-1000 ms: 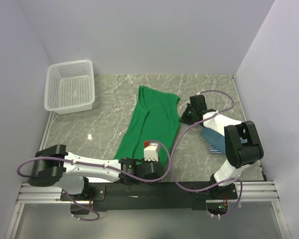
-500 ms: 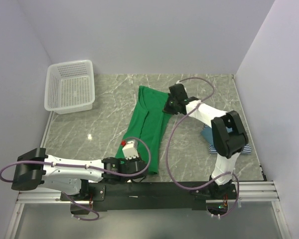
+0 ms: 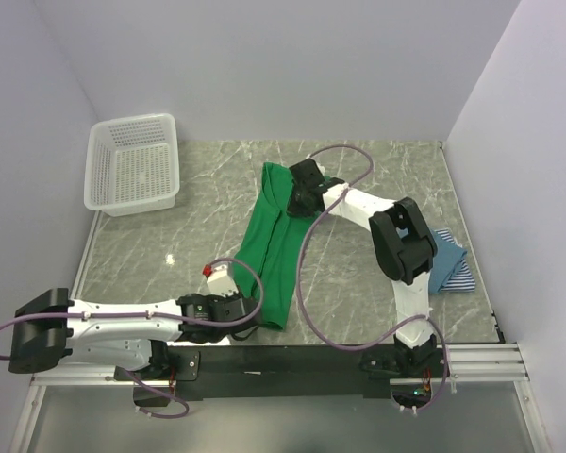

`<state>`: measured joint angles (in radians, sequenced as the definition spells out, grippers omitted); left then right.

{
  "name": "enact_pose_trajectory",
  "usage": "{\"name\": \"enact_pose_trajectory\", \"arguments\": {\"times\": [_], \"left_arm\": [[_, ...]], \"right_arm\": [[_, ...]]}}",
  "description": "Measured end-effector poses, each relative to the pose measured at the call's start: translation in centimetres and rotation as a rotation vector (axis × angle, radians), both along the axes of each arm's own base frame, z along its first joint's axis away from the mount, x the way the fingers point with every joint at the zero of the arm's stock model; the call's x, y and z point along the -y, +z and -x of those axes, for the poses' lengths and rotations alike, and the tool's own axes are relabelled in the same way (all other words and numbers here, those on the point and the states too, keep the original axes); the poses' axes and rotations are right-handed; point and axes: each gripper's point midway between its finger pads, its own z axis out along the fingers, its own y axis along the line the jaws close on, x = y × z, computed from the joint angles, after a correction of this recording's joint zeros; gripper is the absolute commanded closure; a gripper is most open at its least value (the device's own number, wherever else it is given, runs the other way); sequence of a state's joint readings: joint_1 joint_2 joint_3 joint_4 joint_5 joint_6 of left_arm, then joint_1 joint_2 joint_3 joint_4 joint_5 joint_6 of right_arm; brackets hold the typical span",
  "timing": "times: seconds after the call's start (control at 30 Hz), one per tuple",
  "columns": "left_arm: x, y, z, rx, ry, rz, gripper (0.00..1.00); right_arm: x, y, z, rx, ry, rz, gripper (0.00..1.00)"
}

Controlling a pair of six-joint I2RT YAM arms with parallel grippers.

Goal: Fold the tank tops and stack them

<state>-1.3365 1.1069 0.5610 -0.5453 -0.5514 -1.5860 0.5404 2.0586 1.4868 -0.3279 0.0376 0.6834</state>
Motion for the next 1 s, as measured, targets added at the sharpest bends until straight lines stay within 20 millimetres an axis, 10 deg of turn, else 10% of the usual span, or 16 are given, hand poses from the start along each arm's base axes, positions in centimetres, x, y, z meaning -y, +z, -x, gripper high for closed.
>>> {"name": "enact_pose_trajectory", "arguments": {"times": [0.43, 0.67, 1.0], "left_arm": [[-1.1, -2.3, -0.1, -0.054, -0.022, -0.068, 1.00], [-1.0, -2.9, 0.2, -0.069, -0.047, -0.096, 0.83], [-0.5, -0.3, 0.0, -0.044, -0.062, -0.053, 0.61]], "right_arm": [[-1.1, -0.6, -0.6, -0.006, 0.012, 0.054, 0.98], [-0.6, -1.0, -0.3, -0.012, 0.028, 0.094, 0.65], [-0.8, 1.0, -1.8, 0.055, 0.053, 0.106, 0.46]]}}
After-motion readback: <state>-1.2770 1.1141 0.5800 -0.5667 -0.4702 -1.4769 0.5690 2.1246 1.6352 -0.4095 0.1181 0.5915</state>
